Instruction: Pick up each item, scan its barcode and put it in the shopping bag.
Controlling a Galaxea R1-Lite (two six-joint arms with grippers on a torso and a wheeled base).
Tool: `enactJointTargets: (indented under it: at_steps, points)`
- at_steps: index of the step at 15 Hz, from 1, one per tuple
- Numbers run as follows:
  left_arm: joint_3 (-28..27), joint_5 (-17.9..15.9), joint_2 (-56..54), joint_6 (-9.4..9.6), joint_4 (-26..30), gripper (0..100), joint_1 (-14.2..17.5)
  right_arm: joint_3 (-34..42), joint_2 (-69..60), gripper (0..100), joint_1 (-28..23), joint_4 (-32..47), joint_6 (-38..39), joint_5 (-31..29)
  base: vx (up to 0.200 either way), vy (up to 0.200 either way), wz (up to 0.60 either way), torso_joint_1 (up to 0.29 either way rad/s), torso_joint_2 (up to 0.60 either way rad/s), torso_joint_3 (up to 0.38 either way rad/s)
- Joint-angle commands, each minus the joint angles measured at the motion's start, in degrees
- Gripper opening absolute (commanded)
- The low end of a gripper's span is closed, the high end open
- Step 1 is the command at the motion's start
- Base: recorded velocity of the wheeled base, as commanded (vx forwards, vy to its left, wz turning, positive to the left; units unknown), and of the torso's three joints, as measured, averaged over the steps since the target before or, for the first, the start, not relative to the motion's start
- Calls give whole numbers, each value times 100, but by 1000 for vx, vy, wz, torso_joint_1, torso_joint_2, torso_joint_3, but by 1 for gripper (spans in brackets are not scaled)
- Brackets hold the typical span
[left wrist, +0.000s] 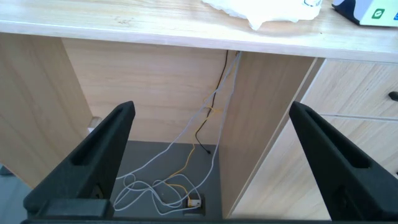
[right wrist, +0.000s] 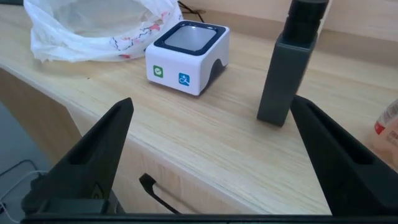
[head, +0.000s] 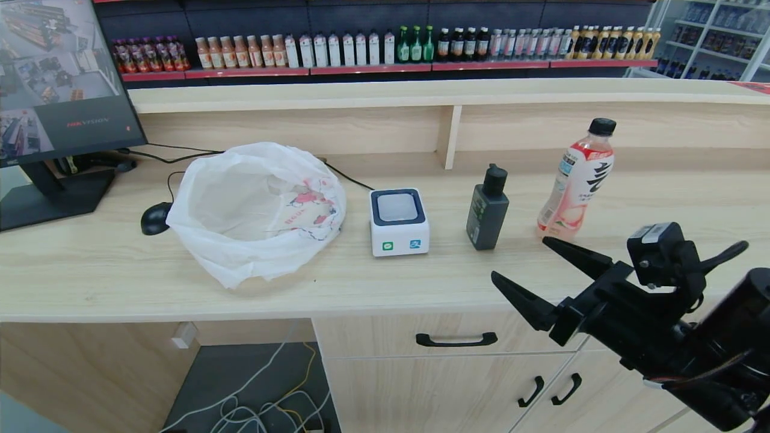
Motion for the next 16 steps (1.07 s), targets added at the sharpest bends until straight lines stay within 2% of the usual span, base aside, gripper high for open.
enactJointTargets:
  at_steps: [1,5,9,12,16]
  points:
    - [0,2,0,-4,0,100,1,-273,299,100,195,-3,-19,-5,0,0,0,0,0,0]
    - [0,2,0,-4,0,100,1,-748,563,100,326,-3,-2,-216,0,0,0,0,0,0]
    - [0,2,0,-4,0,100,1,-1214,836,100,335,32,16,-972,0,0,0,0,0,0]
    - [0,2,0,-4,0,100,1,-1354,1073,100,318,41,86,-1262,0,0,0,0,0,0]
    - [0,2,0,-4,0,100,1,-1935,1363,100,265,243,104,-1781,0,0,0,0,0,0]
